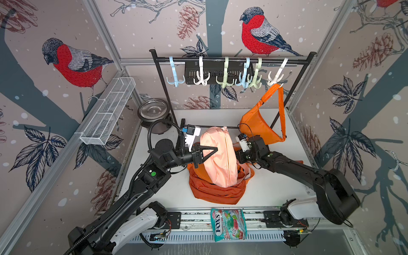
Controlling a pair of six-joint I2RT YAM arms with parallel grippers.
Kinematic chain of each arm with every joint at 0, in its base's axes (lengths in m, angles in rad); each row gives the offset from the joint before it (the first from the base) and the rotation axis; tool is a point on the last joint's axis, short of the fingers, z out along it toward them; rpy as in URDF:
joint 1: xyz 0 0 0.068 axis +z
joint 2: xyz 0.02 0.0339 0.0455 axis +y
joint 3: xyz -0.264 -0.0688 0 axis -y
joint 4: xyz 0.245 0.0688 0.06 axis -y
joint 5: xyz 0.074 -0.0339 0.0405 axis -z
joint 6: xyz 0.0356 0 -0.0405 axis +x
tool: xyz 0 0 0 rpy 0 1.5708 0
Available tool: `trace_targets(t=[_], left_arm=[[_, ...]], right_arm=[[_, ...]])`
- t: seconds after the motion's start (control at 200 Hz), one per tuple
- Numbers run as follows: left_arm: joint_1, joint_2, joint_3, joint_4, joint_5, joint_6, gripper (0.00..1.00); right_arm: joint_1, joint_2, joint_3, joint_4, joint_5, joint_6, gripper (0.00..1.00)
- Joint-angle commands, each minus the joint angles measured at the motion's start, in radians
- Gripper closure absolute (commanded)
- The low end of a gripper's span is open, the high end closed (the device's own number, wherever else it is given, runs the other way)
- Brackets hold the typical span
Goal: Hang the bag on a hook
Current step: Pick up the bag from the bag.
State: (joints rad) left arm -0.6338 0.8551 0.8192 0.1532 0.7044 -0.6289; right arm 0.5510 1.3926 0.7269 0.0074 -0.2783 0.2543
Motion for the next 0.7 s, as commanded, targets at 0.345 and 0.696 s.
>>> trace_targets(t=[0.345,0.696], left_arm=[[0.002,-0.016,-0.009,0.095,0.038,-0.027,1.00],[0.002,-0.057,-0.041,0.070,0.029,-0.005,1.00]], right_arm=[[0.000,0.075,-0.007,0.050,-0.046,-0.036,0.36],[0.023,-0.075,0.039,-0.064,0.141,-0.030,0.96]])
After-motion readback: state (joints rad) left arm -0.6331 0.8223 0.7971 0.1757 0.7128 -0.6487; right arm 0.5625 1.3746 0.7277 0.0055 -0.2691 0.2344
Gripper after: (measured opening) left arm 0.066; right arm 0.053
